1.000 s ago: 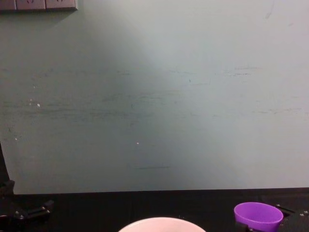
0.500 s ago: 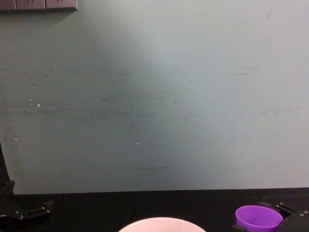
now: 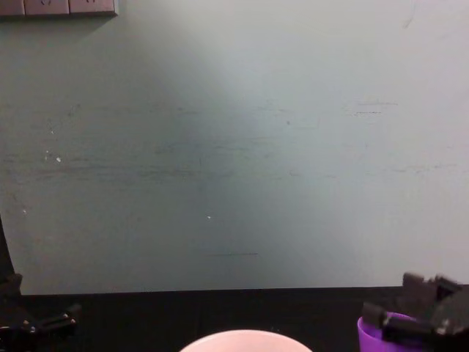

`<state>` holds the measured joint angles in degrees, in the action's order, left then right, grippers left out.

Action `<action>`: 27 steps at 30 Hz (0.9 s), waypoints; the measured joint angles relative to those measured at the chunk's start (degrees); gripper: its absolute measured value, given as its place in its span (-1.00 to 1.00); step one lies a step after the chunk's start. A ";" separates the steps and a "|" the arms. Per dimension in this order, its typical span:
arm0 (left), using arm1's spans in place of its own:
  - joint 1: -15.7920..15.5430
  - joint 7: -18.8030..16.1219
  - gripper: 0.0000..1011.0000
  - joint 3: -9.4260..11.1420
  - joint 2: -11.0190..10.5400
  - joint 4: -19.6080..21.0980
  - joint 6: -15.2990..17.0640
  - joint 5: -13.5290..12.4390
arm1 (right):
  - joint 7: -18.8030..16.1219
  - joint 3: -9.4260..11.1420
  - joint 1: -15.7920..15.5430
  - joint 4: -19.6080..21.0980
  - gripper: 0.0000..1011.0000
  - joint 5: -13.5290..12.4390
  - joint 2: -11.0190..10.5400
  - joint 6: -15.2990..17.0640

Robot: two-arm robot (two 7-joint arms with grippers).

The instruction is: Pick up the cup and pour the mung beans from the cup into the bowl.

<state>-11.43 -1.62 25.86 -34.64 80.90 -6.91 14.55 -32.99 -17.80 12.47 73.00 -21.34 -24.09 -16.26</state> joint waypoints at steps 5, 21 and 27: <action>0.00 0.00 0.98 0.00 0.00 0.00 0.00 0.00 | 1.34 2.24 -2.26 3.31 0.98 -1.97 0.12 -1.28; 0.00 0.00 0.98 0.00 0.00 0.00 0.00 0.00 | 26.98 9.55 -5.46 5.84 0.98 10.84 8.34 -1.90; 0.00 0.00 0.98 0.00 0.00 0.00 0.00 0.00 | 31.84 11.05 -4.56 3.76 0.98 14.17 10.47 -1.26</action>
<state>-11.43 -1.62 25.86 -34.65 80.90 -6.91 14.55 -1.15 -6.76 7.91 76.76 -7.17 -13.62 -17.52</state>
